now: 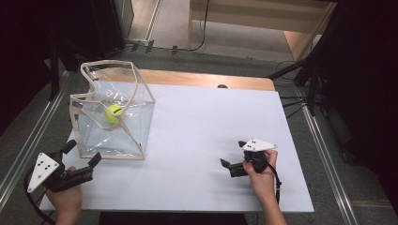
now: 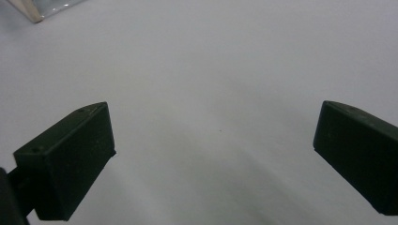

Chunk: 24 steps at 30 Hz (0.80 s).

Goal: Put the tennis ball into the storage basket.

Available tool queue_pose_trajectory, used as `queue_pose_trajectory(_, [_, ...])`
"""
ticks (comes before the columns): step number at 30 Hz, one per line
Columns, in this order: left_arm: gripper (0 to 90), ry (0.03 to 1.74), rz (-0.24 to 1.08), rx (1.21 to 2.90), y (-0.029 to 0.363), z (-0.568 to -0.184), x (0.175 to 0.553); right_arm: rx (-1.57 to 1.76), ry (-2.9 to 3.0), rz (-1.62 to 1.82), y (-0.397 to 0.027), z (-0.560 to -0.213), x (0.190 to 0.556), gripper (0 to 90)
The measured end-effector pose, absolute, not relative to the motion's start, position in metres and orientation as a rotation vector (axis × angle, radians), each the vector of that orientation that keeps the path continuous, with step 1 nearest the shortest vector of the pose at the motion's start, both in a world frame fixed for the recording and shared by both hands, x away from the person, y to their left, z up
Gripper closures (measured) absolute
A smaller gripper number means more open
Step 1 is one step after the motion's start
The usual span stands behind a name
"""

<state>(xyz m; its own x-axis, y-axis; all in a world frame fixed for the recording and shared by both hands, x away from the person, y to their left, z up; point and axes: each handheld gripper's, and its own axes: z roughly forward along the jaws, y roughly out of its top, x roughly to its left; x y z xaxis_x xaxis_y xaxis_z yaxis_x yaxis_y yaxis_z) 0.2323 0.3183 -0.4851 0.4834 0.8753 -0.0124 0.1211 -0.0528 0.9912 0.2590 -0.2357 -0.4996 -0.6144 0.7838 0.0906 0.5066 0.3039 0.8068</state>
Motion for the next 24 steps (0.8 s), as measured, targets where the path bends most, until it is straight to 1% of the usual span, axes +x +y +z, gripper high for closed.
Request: queue_pose_trajectory(24, [5.4, 0.906, 0.777, 1.516, 0.318, -0.485, 0.232, 1.282, 2.143, 1.213, -0.284, -0.505, 0.248, 0.0])
